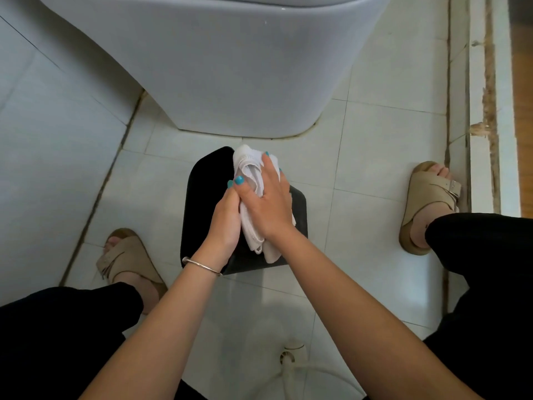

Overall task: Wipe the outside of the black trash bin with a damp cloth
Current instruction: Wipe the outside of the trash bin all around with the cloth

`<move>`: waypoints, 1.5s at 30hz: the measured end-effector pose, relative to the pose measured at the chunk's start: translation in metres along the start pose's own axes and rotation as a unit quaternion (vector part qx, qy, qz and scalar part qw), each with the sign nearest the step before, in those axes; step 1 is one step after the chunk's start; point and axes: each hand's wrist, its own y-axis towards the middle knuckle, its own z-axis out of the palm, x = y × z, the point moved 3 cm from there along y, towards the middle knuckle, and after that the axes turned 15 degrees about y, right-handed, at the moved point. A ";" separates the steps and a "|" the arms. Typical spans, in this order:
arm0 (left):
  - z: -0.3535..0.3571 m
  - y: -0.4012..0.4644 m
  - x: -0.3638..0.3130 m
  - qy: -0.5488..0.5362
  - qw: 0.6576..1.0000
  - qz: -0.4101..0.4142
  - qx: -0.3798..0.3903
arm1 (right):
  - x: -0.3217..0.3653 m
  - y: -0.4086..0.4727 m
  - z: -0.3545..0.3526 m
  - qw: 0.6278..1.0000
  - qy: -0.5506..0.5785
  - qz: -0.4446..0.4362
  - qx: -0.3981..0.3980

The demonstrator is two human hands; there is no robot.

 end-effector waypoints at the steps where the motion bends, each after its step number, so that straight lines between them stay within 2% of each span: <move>1: -0.005 -0.001 0.004 -0.002 1.000 -0.005 -0.008 | 0.000 0.002 0.006 1.000 -0.020 -0.006 0.006; 7: -0.023 -0.001 0.026 -0.055 0.996 -0.051 -0.042 | -0.013 0.016 0.030 0.987 -0.148 -0.019 0.059; 11: -0.021 0.001 0.024 -0.039 0.998 -0.035 -0.016 | -0.009 0.013 0.025 0.969 -0.234 -0.082 -0.017; 14: -0.017 0.001 0.013 -0.019 1.000 -0.018 -0.005 | -0.005 0.010 0.021 0.976 -0.155 -0.150 -0.040; 16: -0.014 0.001 0.011 -0.011 1.000 -0.008 -0.001 | -0.005 0.010 0.016 0.976 -0.102 -0.191 -0.030; 18: -0.011 0.001 0.010 -0.001 1.000 0.000 0.002 | -0.006 0.009 0.013 0.975 -0.097 -0.198 -0.005; 23: -0.004 -0.001 0.005 0.020 1.000 0.010 0.015 | -0.009 0.007 0.006 0.979 -0.106 -0.166 0.043; 29: -0.004 0.001 0.008 0.039 0.999 -0.018 0.021 | -0.018 0.015 -0.001 0.988 -0.097 -0.120 0.018; 35: -0.009 0.006 0.015 0.044 0.997 -0.065 -0.003 | -0.037 0.034 -0.019 0.998 -0.061 -0.021 -0.018; 41: -0.007 0.003 0.014 0.044 0.993 -0.107 -0.007 | -0.062 0.045 -0.044 0.992 -0.033 0.112 -0.056; 45: -0.007 0.003 0.010 0.063 0.991 -0.120 -0.018 | -0.060 0.047 -0.043 0.992 -0.009 0.109 -0.070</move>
